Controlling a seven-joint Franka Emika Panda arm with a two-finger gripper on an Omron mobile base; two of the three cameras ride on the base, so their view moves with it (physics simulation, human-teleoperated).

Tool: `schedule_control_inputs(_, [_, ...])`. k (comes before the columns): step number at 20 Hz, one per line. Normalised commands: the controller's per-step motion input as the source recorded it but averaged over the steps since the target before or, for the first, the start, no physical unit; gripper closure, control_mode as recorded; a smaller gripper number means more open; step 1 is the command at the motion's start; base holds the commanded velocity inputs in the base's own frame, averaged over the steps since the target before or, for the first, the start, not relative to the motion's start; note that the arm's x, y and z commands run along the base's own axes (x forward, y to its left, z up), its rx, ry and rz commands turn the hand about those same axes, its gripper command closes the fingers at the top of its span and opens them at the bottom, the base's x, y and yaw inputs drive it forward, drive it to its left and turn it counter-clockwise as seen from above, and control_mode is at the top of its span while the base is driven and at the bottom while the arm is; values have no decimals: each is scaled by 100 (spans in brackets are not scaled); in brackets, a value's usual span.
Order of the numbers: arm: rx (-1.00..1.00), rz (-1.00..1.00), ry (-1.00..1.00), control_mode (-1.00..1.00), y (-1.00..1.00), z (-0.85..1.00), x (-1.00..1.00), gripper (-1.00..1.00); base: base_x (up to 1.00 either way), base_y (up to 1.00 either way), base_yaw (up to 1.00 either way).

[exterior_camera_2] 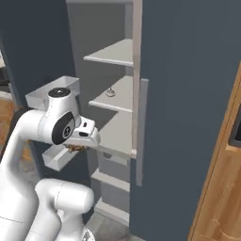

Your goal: Take the eggplant, chicken drumstick, and garlic from the freezer and place them in the bowl on the counter.

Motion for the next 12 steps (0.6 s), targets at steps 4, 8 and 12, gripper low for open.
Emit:
schedule_control_inputs(4, [0, 0, 0, 100, 0, 0, 0, 100, -51, 9, 100])
schedule_control_inputs(8, [0, 0, 0, 100, 0, 0, 0, 100, -40, 44, 96])
schedule_control_inputs(12, [0, 0, 0, 100, 0, 0, 0, 100, -45, 51, 87])
